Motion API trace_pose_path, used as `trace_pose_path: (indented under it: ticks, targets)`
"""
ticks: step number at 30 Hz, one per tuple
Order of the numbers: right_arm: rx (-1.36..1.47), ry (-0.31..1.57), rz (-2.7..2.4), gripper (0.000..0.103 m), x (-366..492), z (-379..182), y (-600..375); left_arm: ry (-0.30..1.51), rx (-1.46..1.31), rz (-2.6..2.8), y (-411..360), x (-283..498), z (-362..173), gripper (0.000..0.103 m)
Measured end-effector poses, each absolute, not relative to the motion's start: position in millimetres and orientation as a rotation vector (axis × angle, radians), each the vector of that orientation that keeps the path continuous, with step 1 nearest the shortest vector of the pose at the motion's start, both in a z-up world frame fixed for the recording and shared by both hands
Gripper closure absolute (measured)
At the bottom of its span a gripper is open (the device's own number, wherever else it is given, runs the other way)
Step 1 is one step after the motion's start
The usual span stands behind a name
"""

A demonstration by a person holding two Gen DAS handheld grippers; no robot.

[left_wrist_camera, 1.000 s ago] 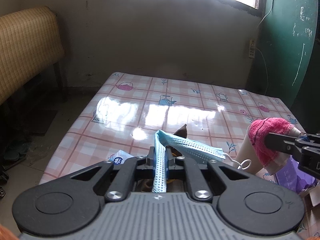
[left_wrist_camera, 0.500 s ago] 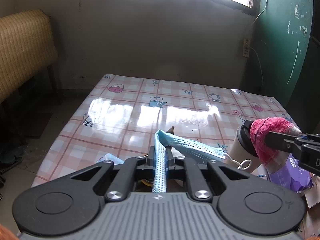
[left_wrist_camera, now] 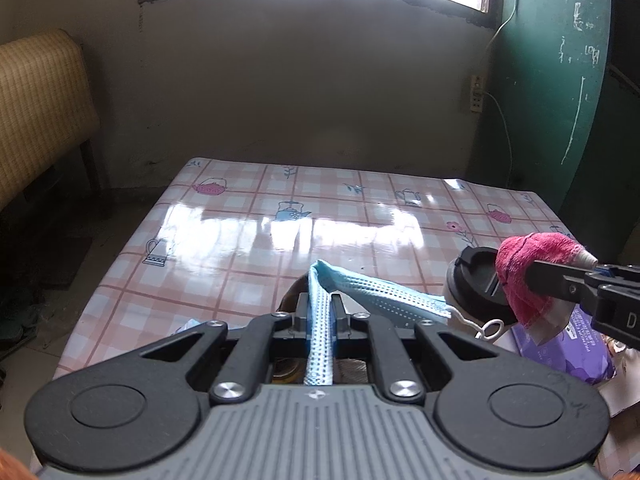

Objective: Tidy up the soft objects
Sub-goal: 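Carry the face mask and pink towel in both tools to the cardboard box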

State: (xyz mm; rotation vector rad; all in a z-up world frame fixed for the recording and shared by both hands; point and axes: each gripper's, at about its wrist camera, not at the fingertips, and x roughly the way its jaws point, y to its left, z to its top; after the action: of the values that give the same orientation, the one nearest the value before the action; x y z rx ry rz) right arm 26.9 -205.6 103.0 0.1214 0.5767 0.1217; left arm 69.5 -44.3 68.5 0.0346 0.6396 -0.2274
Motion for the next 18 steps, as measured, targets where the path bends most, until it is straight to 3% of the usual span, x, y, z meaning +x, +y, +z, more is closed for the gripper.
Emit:
trace_pose_path:
  ticks: [18]
  targets:
    - [0.140, 0.564, 0.075, 0.091, 23, 106, -226, 0.638, 0.052, -0.281, -71, 73, 71, 0.091]
